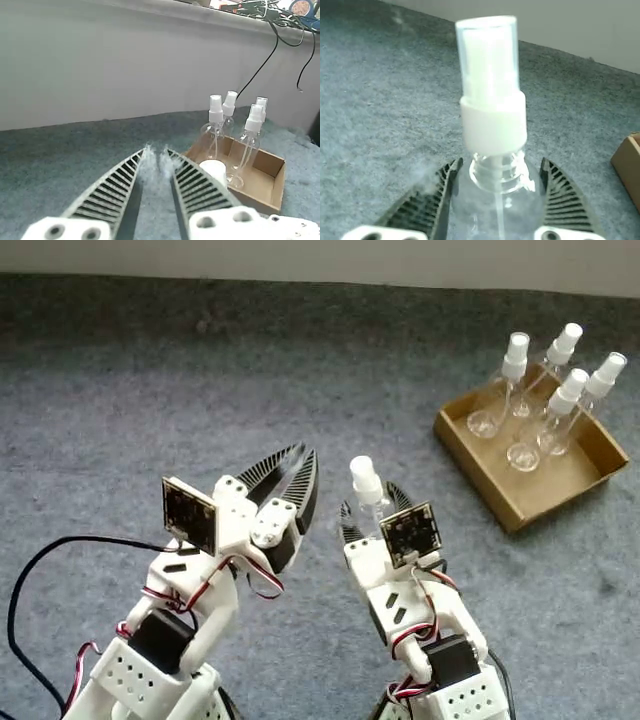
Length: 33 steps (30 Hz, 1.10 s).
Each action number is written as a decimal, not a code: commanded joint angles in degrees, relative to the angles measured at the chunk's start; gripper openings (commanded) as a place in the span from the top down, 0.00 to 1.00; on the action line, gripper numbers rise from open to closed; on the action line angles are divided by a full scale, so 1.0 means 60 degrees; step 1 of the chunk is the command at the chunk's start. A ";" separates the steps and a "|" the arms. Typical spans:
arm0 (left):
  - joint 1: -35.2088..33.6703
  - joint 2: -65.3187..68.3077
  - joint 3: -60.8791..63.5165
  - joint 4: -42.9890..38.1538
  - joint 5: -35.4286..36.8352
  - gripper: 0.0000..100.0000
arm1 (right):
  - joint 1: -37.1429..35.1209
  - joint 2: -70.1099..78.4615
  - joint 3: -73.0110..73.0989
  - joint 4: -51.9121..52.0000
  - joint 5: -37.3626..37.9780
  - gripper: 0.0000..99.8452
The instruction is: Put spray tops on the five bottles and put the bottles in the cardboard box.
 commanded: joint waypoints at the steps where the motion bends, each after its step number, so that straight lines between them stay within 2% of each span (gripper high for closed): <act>1: -0.0154 0.1267 -0.0652 -0.0806 0.0088 0.99 | 0.0081 -0.0183 0.0418 -0.0022 0.0381 0.82; 5: -0.0242 0.2923 -0.0725 -0.2022 0.0103 0.99 | -0.0212 -0.0183 0.0418 -0.0022 0.1392 0.82; 9: -0.0242 0.4271 -0.0725 -0.3516 0.0059 0.99 | -0.0476 -0.0183 0.0447 -0.0022 0.1480 0.82; 14: -0.0066 0.5062 -0.0725 -0.4454 0.0073 0.99 | -0.0476 -0.0183 0.0491 -0.0022 0.1495 0.82; 21: 0.0652 0.4359 -0.0535 -0.4381 0.0059 0.99 | -0.0476 -0.0183 0.0505 -0.0022 0.1495 0.82; 33: 0.0828 0.3348 -0.0388 -0.1890 0.0059 0.99 | -0.0462 -0.0183 0.0505 -0.0022 0.1495 0.82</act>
